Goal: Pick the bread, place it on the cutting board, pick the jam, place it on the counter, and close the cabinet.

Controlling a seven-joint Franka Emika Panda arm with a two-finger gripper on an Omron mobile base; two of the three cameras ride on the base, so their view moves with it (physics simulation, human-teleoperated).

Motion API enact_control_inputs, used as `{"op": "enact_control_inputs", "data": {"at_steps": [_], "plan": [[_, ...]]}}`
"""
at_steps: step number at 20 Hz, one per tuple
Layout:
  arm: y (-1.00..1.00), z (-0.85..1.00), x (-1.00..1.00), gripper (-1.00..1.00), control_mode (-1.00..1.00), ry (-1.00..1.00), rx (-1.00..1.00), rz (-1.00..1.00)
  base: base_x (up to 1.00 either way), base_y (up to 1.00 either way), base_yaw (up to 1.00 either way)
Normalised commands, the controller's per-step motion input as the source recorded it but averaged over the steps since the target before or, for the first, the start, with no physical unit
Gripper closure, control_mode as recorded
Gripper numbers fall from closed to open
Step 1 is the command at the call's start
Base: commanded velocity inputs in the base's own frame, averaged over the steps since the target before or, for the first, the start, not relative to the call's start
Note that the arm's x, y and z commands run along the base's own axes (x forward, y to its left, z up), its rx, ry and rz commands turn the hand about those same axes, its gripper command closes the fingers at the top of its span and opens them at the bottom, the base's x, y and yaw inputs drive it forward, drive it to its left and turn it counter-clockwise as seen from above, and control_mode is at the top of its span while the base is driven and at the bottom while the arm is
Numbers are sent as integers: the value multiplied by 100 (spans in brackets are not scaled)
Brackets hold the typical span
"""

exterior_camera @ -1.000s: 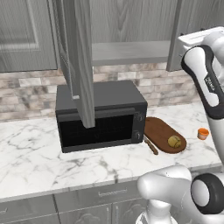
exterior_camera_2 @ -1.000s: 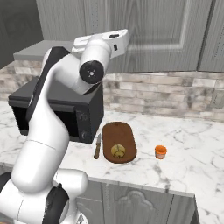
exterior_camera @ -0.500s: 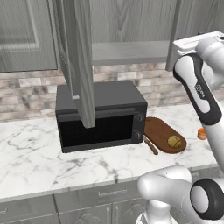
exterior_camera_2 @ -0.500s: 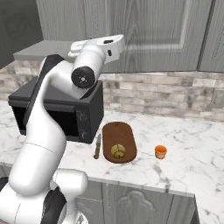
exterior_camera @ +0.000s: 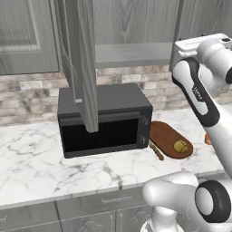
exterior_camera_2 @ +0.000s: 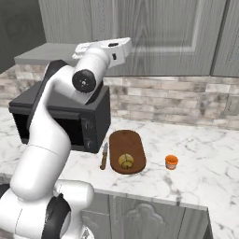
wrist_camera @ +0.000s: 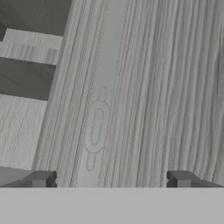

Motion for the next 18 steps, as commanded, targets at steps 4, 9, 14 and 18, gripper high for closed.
{"op": "enact_control_inputs", "data": {"at_steps": [4,9,14,18], "plan": [[0,-4,27,-100,-100,-1,1,-3,0,0,0],[0,-5,22,-100,-100,-2,1,-3,0,0,0],[0,-5,18,-100,-100,-3,2,-3,0,0,0],[0,-12,16,-100,-100,-4,0,-2,0,0,0]]}}
